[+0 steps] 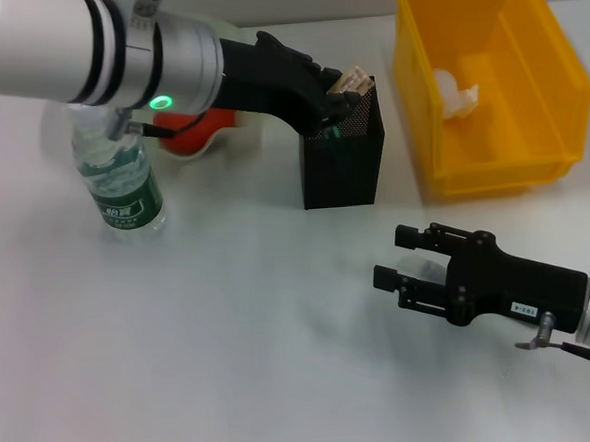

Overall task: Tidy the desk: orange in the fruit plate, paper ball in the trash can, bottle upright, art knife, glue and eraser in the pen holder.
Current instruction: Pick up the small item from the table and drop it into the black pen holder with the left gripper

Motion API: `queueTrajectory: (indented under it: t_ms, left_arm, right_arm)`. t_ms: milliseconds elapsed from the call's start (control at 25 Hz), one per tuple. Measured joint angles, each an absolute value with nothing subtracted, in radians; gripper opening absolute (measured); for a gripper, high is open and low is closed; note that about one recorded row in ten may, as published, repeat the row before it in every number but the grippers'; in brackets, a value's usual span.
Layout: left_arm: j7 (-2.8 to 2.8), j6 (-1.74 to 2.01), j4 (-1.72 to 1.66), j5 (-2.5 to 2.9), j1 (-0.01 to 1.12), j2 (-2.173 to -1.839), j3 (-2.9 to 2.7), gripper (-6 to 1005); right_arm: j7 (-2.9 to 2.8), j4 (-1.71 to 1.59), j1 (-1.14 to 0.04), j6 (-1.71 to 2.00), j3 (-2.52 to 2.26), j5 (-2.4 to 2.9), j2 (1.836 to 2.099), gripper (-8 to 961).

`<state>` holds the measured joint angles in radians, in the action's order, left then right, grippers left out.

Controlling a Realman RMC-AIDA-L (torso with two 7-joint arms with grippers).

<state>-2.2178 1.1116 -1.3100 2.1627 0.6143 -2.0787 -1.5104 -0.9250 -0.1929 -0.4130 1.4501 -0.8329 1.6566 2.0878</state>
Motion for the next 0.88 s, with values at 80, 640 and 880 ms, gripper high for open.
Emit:
queueTrajectory:
  t_ms: [80, 640, 880]
  left_arm:
    - [-2.219, 1.087, -1.297, 2.162, 0.615, -2.079, -1.527, 306]
    - [-2.238, 0.963, -1.212, 2.168, 0.618, -2.079, -1.570, 363]
    - [-2.235, 0.953, -1.212, 2.165, 0.611, -2.079, -1.579, 387]
  right_arm:
    - [-0.925, -0.191, -0.414, 1.454, -0.833, 1.657, 2.088, 689]
    - [-0.928, -0.183, -0.411, 1.468, -0.833, 1.657, 2.088, 688]
    - [-0.927, -0.181, -0.414, 1.468, -0.833, 1.657, 2.088, 688]
